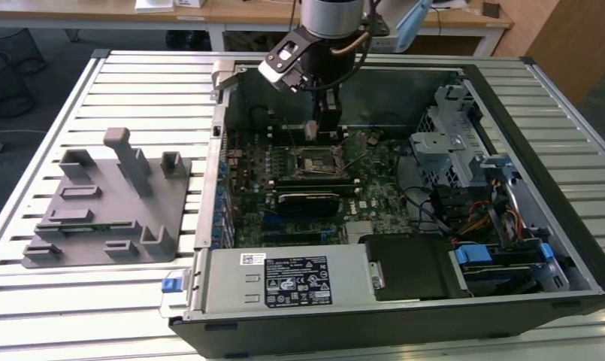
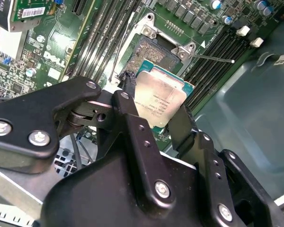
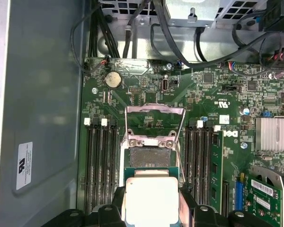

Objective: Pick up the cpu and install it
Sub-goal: 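Place the cpu into insertion slot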

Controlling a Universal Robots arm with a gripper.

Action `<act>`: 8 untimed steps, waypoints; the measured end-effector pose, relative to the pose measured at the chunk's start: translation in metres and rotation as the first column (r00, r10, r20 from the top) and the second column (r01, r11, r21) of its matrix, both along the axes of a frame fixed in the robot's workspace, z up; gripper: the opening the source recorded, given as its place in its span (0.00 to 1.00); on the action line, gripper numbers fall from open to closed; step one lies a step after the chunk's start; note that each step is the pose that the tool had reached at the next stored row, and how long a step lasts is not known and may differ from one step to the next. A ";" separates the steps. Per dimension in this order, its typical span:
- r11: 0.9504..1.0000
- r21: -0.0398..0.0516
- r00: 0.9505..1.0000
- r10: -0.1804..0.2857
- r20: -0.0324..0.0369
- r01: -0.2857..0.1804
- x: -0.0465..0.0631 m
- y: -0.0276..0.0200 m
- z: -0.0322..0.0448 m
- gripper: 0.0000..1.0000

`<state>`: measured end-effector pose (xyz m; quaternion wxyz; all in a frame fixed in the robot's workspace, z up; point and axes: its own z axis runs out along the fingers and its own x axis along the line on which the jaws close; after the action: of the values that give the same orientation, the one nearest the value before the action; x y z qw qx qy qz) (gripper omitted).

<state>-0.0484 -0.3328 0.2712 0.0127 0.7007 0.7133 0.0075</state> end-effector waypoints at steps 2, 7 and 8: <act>1.000 0.000 1.000 0.000 0.000 0.000 0.000 0.0000 -0.0019 0.53; 1.000 0.000 1.000 0.000 0.000 0.000 0.000 0.0000 -0.0053 0.53; 1.000 0.000 1.000 0.000 0.000 0.000 0.000 0.0000 -0.0060 0.53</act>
<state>-0.0484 -0.3328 0.2652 0.0126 0.7007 0.7133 0.0075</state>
